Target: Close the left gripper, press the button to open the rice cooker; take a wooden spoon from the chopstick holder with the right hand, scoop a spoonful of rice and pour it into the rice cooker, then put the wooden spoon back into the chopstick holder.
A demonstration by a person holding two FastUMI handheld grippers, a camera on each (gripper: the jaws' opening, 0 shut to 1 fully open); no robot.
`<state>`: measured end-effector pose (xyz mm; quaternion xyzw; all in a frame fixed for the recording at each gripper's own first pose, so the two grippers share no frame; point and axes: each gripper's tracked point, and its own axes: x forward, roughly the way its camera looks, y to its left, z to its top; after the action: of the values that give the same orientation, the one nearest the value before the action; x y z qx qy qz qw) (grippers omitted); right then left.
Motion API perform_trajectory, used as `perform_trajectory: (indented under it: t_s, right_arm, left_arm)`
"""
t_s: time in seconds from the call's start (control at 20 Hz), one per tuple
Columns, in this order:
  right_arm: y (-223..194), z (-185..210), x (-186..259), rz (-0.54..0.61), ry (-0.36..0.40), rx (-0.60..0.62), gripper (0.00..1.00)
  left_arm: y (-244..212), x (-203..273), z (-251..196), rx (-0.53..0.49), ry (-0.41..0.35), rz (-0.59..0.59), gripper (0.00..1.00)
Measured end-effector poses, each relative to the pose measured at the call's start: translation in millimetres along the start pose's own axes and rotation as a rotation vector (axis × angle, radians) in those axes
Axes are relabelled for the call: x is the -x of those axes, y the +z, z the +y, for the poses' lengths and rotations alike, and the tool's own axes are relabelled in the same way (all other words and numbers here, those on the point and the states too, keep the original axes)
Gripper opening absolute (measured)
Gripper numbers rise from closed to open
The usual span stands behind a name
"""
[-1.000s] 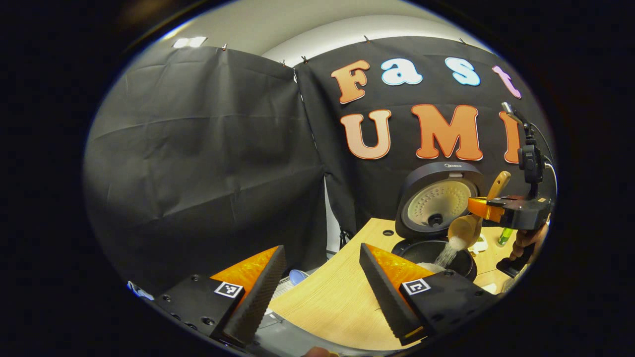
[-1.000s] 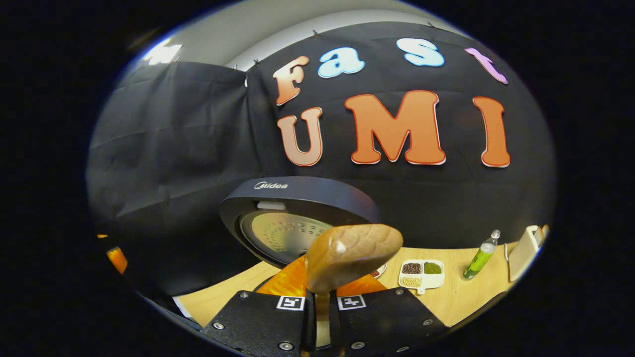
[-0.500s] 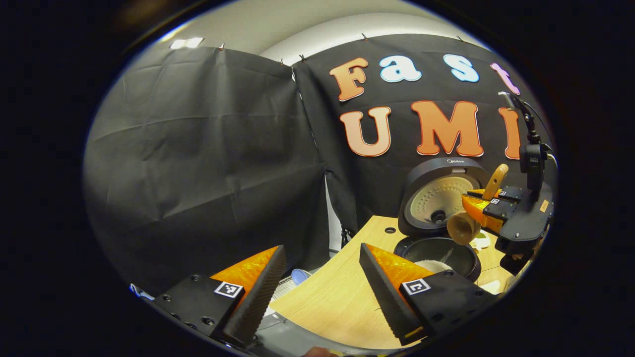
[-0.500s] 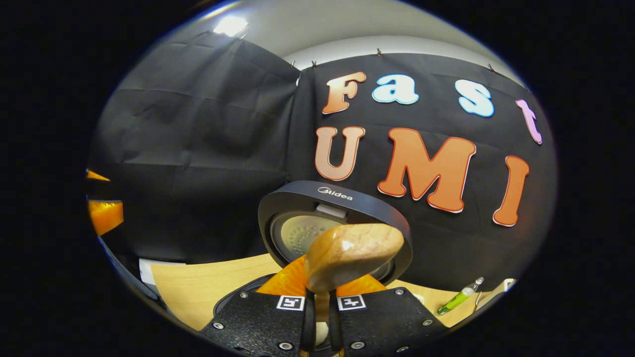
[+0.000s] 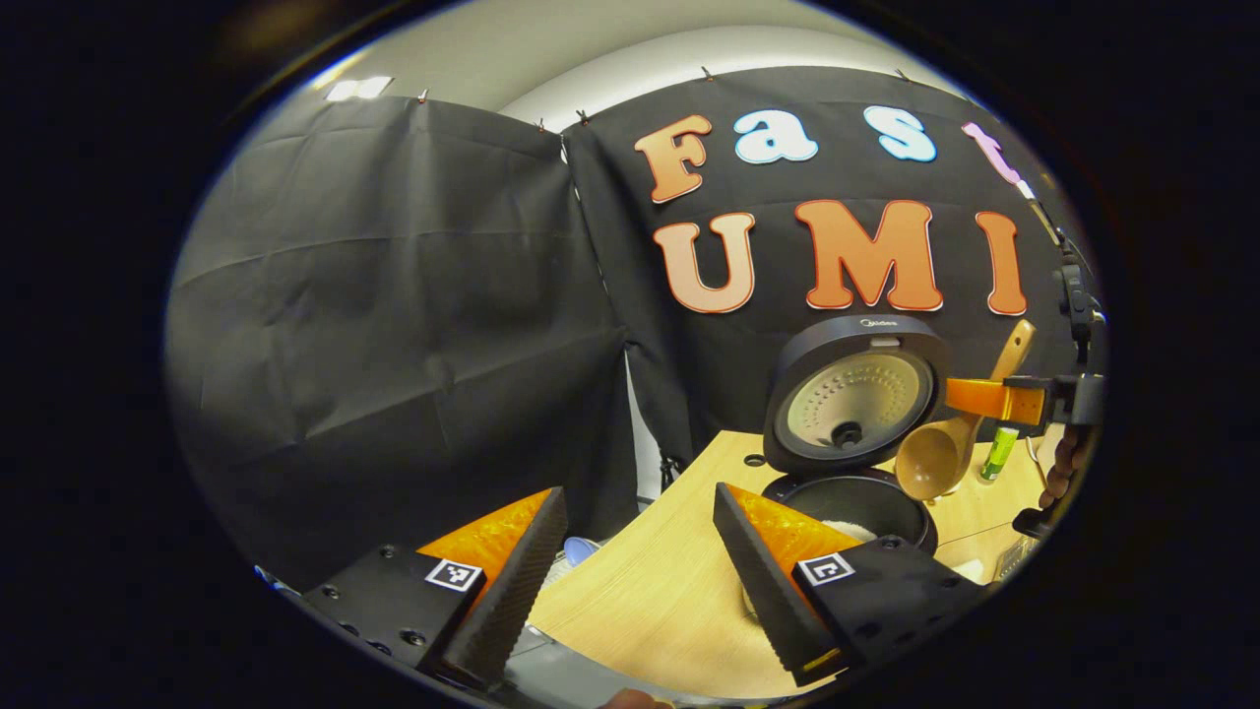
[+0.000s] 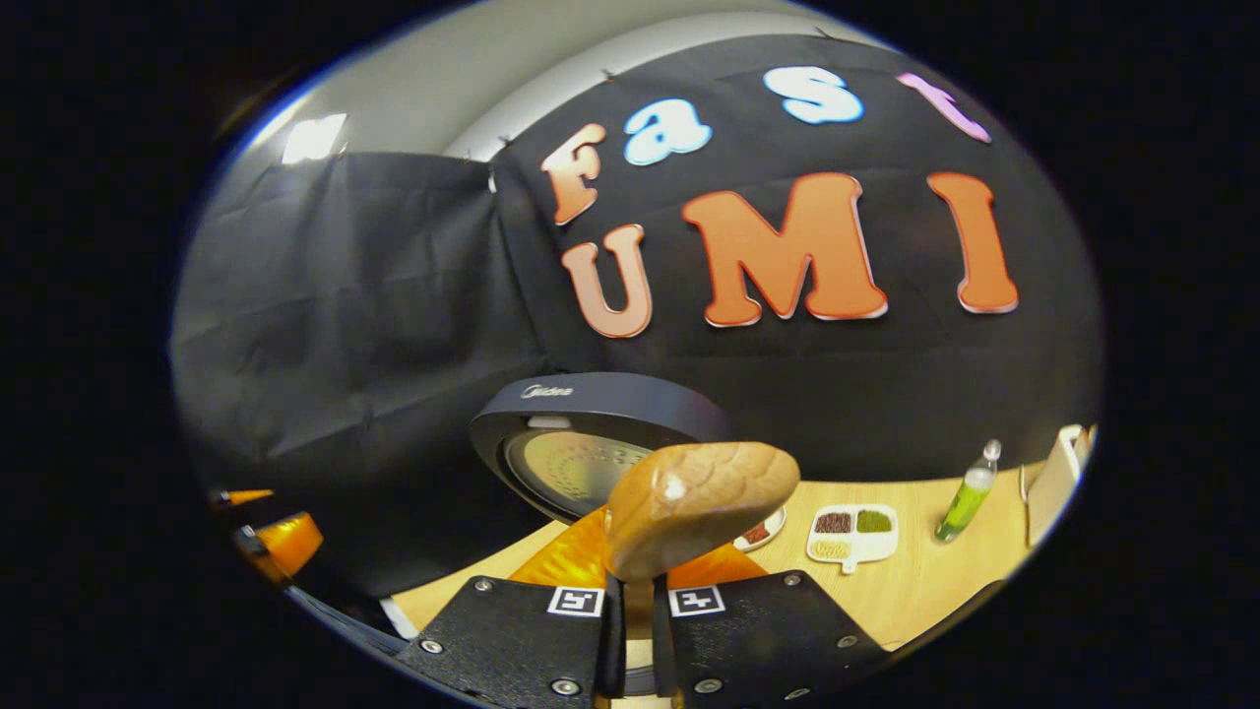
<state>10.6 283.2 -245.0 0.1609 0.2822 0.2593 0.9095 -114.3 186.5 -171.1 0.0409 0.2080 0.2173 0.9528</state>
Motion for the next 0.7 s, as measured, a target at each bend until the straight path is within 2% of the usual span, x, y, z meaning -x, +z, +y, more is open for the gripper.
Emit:
perform_trajectory:
  t_s: [0.05, 0.2, 0.55, 0.6, 0.65, 0.7]
  right_arm:
    - [1, -13, 6, 0.008, -0.019, -0.041, 0.1]
    - [-4, -56, 29, 0.024, -0.088, -0.119, 0.1]
    - [-35, -151, 99, 0.073, -0.281, -0.17, 0.1]
    - [-36, -165, 111, 0.073, -0.312, -0.173, 0.1]
    - [-39, -180, 122, 0.072, -0.342, -0.178, 0.1]
    - [-44, -193, 132, 0.078, -0.37, -0.186, 0.1]
  left_arm:
    - [1, -1, -8, 0.0, -0.014, 0.001, 1.0]
    - [3, -2, -33, -0.014, -0.059, -0.002, 1.0]
    - [9, -2, -86, -0.028, -0.164, 0.003, 1.0]
    - [11, -3, -92, -0.029, -0.174, 0.002, 0.94]
    - [13, -4, -98, -0.03, -0.183, 0.001, 1.0]
    - [14, -4, -104, -0.03, -0.193, 0.002, 1.0]
